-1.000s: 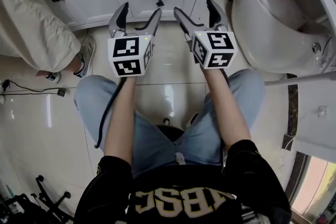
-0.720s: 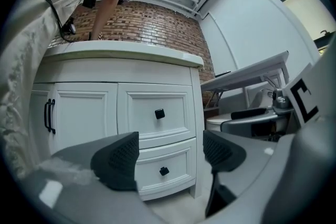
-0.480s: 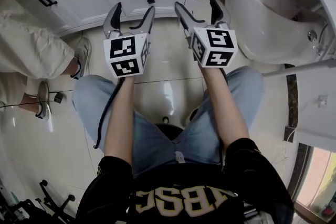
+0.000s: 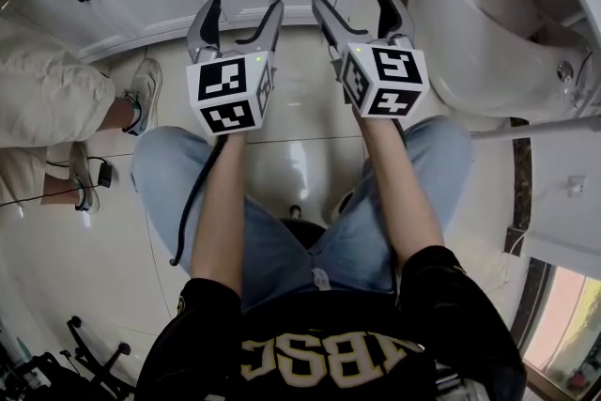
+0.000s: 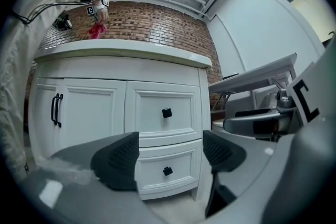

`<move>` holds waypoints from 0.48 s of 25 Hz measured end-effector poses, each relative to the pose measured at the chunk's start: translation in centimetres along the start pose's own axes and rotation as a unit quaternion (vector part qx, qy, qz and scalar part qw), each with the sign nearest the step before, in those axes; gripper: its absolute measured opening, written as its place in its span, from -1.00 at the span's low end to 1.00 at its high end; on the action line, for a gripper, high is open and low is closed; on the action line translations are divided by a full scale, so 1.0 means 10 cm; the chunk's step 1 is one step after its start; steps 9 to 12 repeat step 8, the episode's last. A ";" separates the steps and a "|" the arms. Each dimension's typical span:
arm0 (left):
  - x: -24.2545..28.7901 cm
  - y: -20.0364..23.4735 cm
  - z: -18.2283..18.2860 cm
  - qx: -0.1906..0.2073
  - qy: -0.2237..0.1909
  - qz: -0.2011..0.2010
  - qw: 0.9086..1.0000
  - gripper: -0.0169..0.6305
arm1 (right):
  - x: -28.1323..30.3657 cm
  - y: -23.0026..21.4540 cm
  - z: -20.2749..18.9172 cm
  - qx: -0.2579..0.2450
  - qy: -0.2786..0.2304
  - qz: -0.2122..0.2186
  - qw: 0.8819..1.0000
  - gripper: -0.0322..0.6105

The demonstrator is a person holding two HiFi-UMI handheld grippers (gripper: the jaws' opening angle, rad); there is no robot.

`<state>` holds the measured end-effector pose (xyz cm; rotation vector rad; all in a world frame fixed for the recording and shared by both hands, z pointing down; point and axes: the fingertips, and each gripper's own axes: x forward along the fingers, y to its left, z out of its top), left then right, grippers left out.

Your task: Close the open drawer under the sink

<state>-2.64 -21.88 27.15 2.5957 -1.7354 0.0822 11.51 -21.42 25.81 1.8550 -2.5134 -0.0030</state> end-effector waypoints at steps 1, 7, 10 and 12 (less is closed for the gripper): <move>0.00 0.01 0.00 -0.001 0.001 0.000 1.000 0.24 | 0.01 0.02 -0.01 -0.001 0.001 0.003 1.000 0.46; 0.01 0.00 0.00 -0.003 -0.001 -0.001 1.000 0.24 | 0.06 0.03 -0.08 0.004 0.009 0.005 1.000 0.46; 0.01 -0.01 0.00 -0.002 -0.001 -0.002 1.000 0.24 | 0.06 0.01 -0.09 0.006 0.010 0.004 1.000 0.46; 0.01 -0.01 0.00 -0.002 -0.001 -0.002 1.000 0.24 | 0.06 0.01 -0.09 0.006 0.010 0.004 1.000 0.46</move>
